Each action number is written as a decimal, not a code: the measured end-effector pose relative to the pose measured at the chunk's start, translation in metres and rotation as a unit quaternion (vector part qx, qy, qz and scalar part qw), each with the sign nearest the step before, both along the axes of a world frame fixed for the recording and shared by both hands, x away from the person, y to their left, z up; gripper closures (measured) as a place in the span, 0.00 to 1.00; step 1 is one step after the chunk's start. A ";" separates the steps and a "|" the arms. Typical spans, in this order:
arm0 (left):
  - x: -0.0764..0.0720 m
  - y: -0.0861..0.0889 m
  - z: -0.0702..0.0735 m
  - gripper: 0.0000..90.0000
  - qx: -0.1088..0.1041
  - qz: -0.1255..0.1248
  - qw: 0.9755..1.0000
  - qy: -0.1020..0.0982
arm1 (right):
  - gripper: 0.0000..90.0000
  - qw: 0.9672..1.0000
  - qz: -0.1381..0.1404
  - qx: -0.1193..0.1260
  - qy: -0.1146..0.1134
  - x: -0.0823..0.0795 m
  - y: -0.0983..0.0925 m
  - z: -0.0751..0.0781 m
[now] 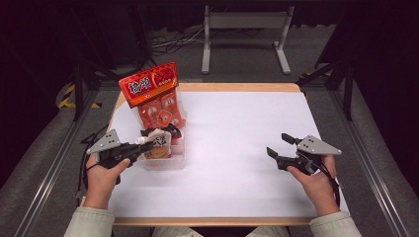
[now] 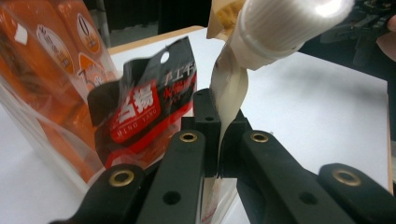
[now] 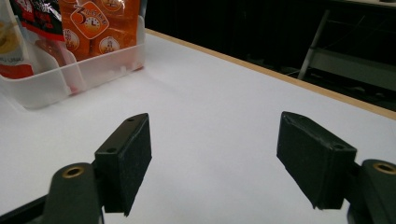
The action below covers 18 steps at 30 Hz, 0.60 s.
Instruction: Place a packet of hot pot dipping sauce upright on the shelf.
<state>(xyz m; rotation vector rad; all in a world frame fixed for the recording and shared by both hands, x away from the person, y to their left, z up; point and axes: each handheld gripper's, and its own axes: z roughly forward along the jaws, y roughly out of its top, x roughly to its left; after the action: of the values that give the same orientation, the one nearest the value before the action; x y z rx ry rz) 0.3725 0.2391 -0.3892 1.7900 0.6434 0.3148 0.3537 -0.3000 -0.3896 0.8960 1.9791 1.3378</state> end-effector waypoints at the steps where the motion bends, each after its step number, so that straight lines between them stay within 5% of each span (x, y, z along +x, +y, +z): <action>1: 0.000 0.000 0.000 0.99 0.000 0.000 1.000 0.000 | 0.30 1.000 0.000 0.001 0.001 0.000 0.000 0.000; 10: -0.001 -0.003 -0.013 0.99 -0.005 0.013 1.000 0.022 | 0.29 1.000 0.007 0.007 0.015 0.002 -0.001 -0.004; 18: -0.001 0.001 -0.019 0.98 -0.009 0.015 1.000 0.023 | 0.29 1.000 0.012 0.011 0.015 0.002 0.001 -0.003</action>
<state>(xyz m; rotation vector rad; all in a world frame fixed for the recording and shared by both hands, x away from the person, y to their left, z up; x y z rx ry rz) 0.3713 0.2401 -0.4084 1.7758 0.7040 0.2880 0.3554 -0.2992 -0.3926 0.9092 2.0087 1.3689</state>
